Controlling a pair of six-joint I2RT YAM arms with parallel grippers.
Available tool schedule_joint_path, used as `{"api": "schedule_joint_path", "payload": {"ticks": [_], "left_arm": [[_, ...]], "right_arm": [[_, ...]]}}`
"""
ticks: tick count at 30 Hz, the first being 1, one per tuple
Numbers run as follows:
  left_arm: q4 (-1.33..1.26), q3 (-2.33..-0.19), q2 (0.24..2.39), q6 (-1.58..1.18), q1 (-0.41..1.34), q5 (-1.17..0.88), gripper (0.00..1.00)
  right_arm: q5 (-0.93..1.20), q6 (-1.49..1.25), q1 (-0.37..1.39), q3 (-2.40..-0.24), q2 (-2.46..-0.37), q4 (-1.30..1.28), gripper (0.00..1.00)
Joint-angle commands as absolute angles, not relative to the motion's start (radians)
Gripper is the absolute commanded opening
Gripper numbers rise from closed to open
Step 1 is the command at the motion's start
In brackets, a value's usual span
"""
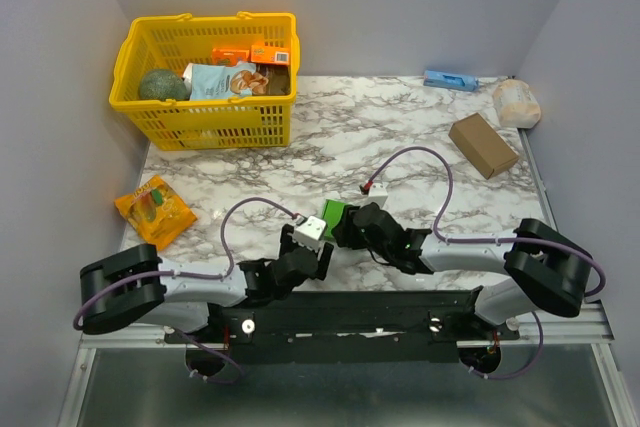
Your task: Fold the paper box
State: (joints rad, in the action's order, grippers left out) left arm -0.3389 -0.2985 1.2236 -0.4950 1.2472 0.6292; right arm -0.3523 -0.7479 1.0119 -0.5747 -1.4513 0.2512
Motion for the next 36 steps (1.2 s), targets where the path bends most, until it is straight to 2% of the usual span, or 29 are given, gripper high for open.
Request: {"api": "schedule_joint_path", "payload": {"ticks": [1, 5, 9, 13, 18, 26, 32, 36], "left_arm": [[-0.244, -0.276, 1.025, -0.492, 1.25, 0.48, 0.85], [-0.16, -0.304, 0.878, -0.546, 1.159, 0.418, 0.88], [-0.156, -0.344, 0.873, -0.613, 0.865, 0.198, 0.86], [-0.242, -0.397, 1.029, -0.608, 0.75, 0.028, 0.82], [-0.327, -0.488, 1.235, -0.609, 0.695, -0.089, 0.77], [-0.423, -0.567, 1.468, -0.578, 0.658, -0.149, 0.72], [-0.442, -0.601, 1.594, -0.534, 0.65, -0.199, 0.53], [-0.454, -0.606, 1.652, -0.503, 0.65, -0.235, 0.34]], "right_arm": [[-0.318, -0.767, 1.002, -0.54, -1.486, 0.244, 0.58], [-0.31, -0.77, 0.999, -0.535, -1.486, 0.25, 0.58], [-0.307, -0.77, 0.999, -0.534, -1.488, 0.255, 0.58], [-0.301, -0.775, 0.997, -0.525, -1.489, 0.259, 0.58], [-0.302, -0.772, 0.999, -0.517, -1.476, 0.261, 0.58], [-0.307, -0.759, 0.999, -0.511, -1.468, 0.262, 0.59], [-0.305, -0.738, 0.997, -0.514, -1.465, 0.265, 0.6], [-0.238, -0.649, 0.997, -0.537, -1.444, 0.255, 0.65]]}}
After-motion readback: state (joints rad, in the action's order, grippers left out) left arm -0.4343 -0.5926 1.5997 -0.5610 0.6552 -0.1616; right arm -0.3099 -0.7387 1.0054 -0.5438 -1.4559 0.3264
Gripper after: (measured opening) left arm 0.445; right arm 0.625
